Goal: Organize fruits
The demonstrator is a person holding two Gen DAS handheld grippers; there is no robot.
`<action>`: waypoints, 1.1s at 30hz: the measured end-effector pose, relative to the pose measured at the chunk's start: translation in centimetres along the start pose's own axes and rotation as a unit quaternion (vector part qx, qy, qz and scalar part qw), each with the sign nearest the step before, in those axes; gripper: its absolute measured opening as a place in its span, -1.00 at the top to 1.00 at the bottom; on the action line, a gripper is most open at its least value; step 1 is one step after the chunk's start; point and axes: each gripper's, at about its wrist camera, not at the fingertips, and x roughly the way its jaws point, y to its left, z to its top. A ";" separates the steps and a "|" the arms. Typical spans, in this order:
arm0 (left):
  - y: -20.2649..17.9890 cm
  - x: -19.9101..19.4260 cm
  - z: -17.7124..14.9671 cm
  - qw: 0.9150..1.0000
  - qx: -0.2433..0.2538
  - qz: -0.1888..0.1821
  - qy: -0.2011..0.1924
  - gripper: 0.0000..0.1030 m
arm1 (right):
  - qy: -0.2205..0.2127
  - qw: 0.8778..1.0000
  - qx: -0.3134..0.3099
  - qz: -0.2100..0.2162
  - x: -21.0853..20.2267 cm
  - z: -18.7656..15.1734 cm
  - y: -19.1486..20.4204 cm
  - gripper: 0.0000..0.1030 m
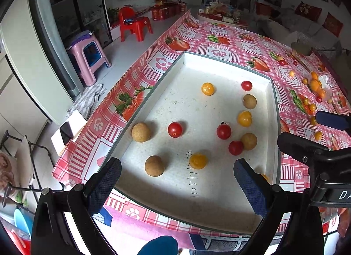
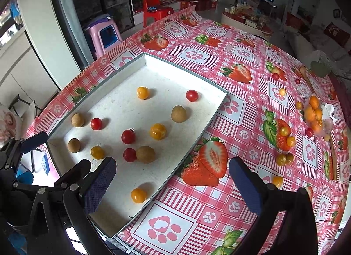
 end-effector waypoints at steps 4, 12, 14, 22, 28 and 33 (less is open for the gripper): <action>-0.1 0.0 -0.1 1.000 0.004 0.001 0.000 -1.00 | 0.000 1.000 0.003 0.001 0.0 -0.1 -0.2 -0.99; -0.4 -0.1 -0.3 1.000 0.008 0.000 0.002 -1.00 | 0.002 1.000 0.006 0.004 0.1 -0.2 -0.2 -0.99; -0.4 -0.1 -0.3 1.000 0.009 0.002 0.003 -1.00 | 0.002 1.000 0.005 0.004 0.1 -0.2 -0.1 -0.99; -0.5 0.0 -0.3 1.000 0.009 0.002 0.004 -1.00 | 0.002 1.000 0.005 0.004 0.1 -0.3 -0.2 -0.99; -0.5 0.3 -0.5 1.000 0.008 -0.003 0.006 -1.00 | 0.002 1.000 0.006 0.004 0.1 -0.3 -0.2 -0.99; -0.7 0.4 -0.7 1.000 0.007 -0.010 0.009 -1.00 | 0.002 1.000 0.005 0.004 0.2 -0.3 -0.3 -0.99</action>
